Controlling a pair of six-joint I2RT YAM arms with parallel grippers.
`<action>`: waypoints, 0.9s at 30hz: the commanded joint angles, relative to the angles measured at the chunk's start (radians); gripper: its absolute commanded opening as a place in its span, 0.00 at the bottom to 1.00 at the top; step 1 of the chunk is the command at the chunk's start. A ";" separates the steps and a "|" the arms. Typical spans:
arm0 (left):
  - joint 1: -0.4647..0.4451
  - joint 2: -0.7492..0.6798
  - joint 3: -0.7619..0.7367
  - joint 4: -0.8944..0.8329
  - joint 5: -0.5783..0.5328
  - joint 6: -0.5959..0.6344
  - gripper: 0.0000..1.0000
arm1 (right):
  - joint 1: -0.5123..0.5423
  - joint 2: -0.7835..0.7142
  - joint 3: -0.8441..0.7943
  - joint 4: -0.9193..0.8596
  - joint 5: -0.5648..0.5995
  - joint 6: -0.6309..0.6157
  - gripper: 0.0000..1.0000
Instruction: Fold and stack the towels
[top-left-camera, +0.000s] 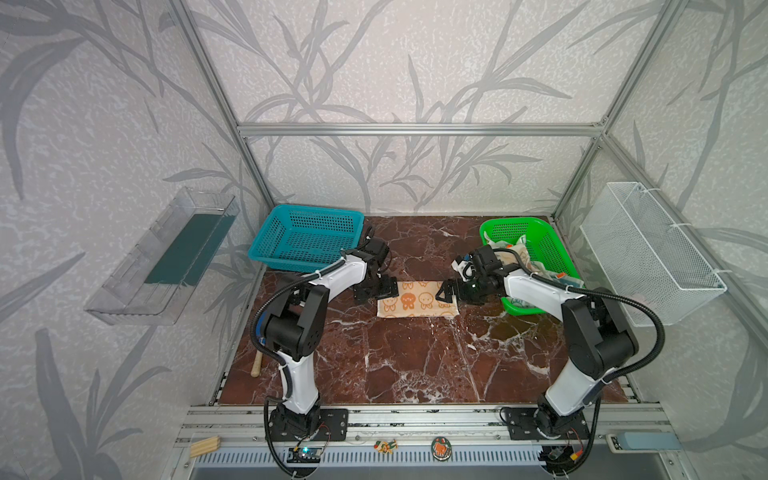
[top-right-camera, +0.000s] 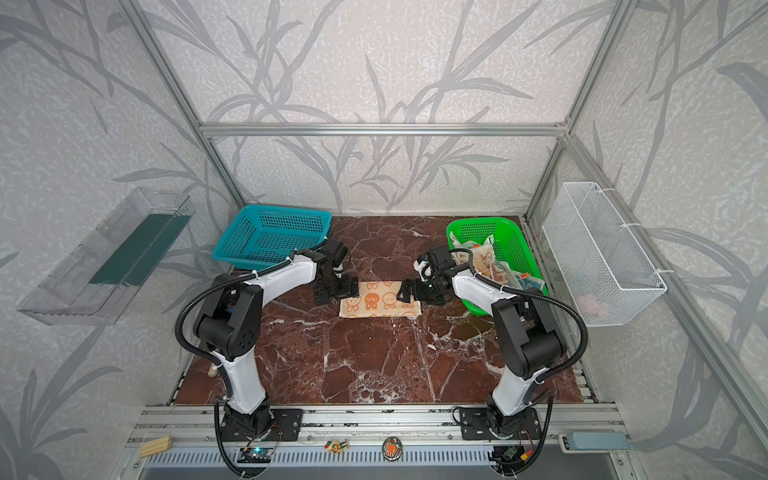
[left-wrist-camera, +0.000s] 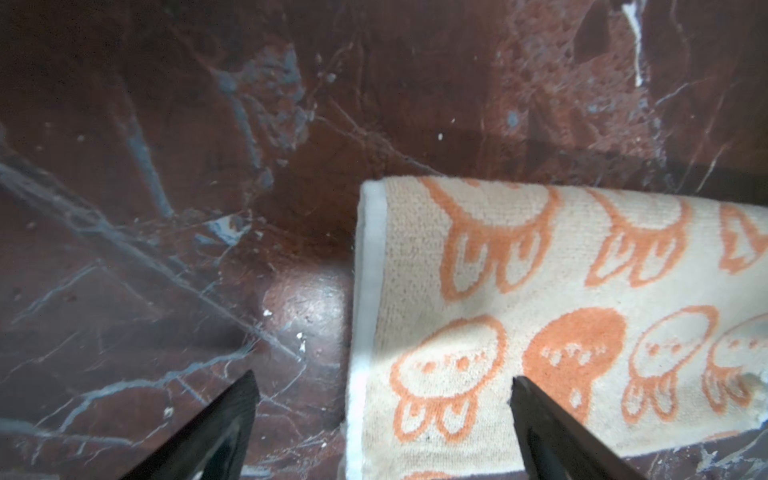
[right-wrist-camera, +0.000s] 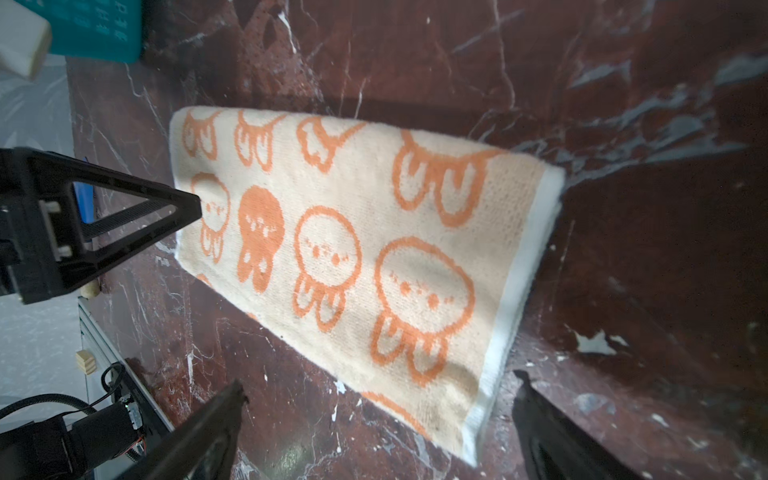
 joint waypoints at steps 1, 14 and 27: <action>-0.007 0.023 0.030 -0.040 0.011 0.026 0.95 | 0.001 0.036 -0.004 -0.007 -0.005 -0.012 0.99; -0.045 0.127 0.046 -0.028 0.003 0.051 0.50 | 0.070 0.128 0.010 0.045 -0.004 0.052 0.99; -0.061 0.076 0.038 -0.025 -0.047 0.072 0.09 | 0.086 0.104 0.001 0.038 -0.016 0.053 0.99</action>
